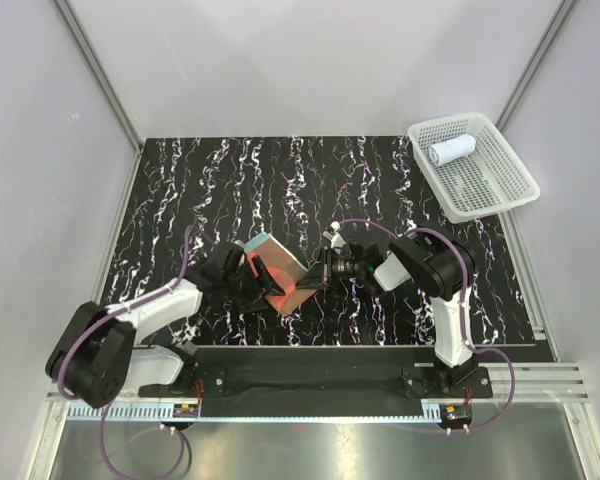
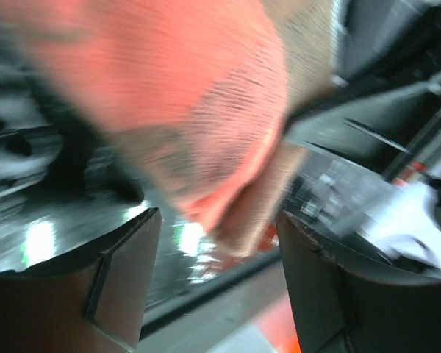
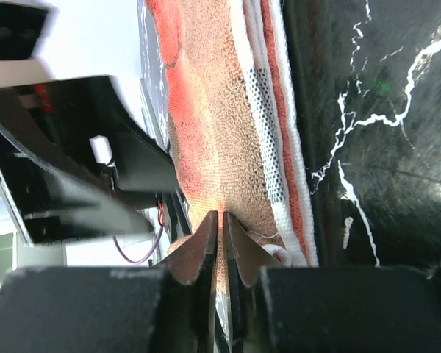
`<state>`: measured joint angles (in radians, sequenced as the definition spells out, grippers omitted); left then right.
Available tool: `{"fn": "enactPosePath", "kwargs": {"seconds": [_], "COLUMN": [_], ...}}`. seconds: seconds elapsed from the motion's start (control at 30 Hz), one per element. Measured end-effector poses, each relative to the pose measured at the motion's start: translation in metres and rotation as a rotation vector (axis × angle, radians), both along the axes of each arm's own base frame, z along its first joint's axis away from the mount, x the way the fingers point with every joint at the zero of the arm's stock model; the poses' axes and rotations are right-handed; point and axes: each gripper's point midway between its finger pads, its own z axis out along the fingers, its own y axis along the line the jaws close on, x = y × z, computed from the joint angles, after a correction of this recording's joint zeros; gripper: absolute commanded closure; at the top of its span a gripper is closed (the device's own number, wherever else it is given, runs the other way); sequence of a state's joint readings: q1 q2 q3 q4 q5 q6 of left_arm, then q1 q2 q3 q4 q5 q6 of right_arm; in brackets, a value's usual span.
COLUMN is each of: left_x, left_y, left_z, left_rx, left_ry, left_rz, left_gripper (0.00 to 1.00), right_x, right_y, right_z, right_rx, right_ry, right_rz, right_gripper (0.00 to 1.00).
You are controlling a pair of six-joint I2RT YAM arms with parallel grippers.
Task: Roll the towels
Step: Roll the towel
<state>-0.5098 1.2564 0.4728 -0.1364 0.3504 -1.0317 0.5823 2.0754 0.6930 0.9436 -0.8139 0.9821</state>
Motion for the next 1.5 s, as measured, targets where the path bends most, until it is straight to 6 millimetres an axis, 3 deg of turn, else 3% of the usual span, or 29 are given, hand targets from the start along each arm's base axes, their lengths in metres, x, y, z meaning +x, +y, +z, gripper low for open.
{"fn": "enactPosePath", "kwargs": {"seconds": [0.07,0.13,0.27,0.37,0.43,0.6,0.73,0.97,1.0,1.2,1.4,1.43,1.5], "left_x": [0.002,0.005,0.013,0.013,0.011,0.001,-0.007,-0.011,-0.011,-0.015,-0.028,-0.030,-0.030], "left_y": [0.015,0.023,0.010,-0.003,-0.009,-0.019,-0.029,-0.036,-0.035,-0.034,-0.041,-0.041,-0.040], "left_z": [0.003,0.019,0.068,0.083,0.076,0.033,0.011,-0.010,-0.012,-0.021,-0.020,-0.020,-0.021], "left_rx": [0.120,0.238,0.338,0.368,0.386,0.430,0.446,0.453,0.453,0.428,0.298,0.285,0.264], "left_ry": [-0.031,-0.118,-0.348,-0.453,-0.466,-0.426,-0.397,-0.364,-0.362,-0.358,-0.373,-0.370,-0.360], "left_rz": [0.018,0.001,-0.094,-0.171,-0.218,-0.323,-0.393,-0.426,-0.423,-0.405,-0.402,-0.401,-0.390], "left_gripper": [0.33,0.33,0.35,0.36,0.37,0.32,0.32,0.62,0.72,0.93,0.94,0.84,0.73], "right_x": [0.000,0.000,0.000,0.000,0.000,0.000,0.000,-0.001,-0.001,-0.001,-0.002,-0.002,-0.002], "right_y": [0.000,0.000,0.000,0.000,0.000,0.000,0.000,0.001,0.001,0.001,0.001,0.001,0.001], "right_z": [0.000,0.000,-0.001,-0.002,-0.002,-0.002,-0.002,-0.003,-0.003,-0.002,-0.002,-0.002,-0.002], "right_rx": [0.001,0.001,0.002,0.004,0.006,0.010,0.011,0.015,0.016,0.022,0.027,0.028,0.028], "right_ry": [0.000,0.000,0.000,-0.001,-0.001,-0.002,-0.001,0.002,0.001,0.007,0.012,0.012,0.014], "right_rz": [0.000,0.000,0.000,0.000,0.001,0.004,0.005,0.011,0.011,0.015,0.027,0.029,0.029], "right_gripper": [0.88,0.89,0.89,0.90,0.90,0.90,0.91,0.92,0.91,0.92,0.93,0.93,0.93]}}
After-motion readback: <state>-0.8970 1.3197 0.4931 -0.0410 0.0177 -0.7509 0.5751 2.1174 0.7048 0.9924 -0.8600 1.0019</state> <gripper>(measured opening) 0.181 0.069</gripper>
